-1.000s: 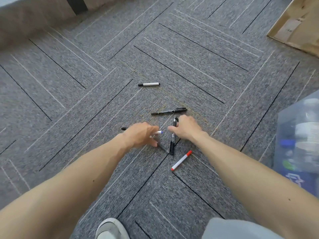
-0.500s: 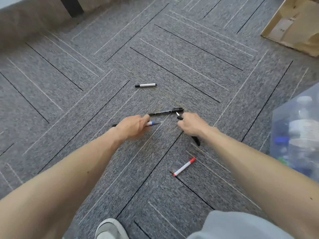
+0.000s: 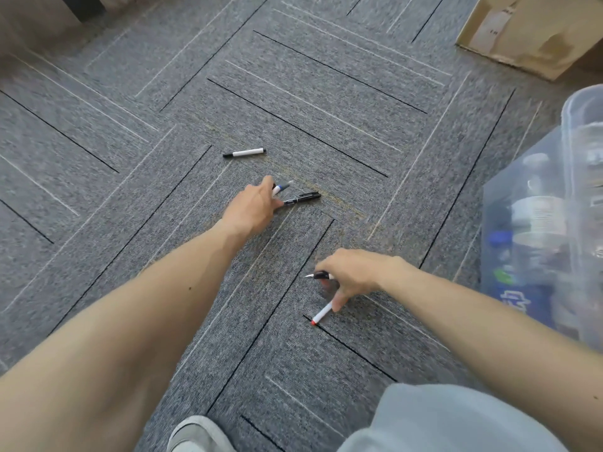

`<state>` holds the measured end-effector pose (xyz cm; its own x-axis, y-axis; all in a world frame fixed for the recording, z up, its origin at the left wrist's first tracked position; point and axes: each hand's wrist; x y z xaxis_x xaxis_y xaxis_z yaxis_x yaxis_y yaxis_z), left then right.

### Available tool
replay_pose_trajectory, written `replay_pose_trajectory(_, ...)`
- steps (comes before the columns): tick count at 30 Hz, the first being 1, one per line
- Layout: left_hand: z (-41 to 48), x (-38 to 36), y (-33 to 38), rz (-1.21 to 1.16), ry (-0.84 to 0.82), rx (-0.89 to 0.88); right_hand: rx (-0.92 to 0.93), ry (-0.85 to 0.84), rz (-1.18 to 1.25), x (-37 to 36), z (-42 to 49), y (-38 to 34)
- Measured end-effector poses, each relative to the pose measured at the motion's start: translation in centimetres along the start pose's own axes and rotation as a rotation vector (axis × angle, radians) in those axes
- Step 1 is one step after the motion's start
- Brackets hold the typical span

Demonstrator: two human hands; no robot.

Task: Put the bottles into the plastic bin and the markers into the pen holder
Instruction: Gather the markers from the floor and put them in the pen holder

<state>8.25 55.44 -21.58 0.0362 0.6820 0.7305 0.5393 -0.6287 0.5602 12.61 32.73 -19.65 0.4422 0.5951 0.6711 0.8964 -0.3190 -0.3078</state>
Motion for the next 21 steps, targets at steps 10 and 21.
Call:
replay_pose_trajectory(10, 1.5, -0.7, 0.4, 0.179, -0.026, -0.015, -0.046, 0.11, -0.047, -1.5, 0.6, 1.3)
replay_pose_trajectory(21, 3.9, 2.9, -1.4, 0.179, 0.062, -0.067, -0.301, 0.355, 0.346, 1.1, 2.8, 1.9)
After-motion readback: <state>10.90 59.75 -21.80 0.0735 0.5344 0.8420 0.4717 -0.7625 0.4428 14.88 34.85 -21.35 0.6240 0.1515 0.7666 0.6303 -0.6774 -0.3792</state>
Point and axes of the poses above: each hand's wrist, its own z-axis towards the middle knuckle, its own x-axis out of the back of the hand, y = z × x, and after that the axes turned 15 degrees about -z, right-handed
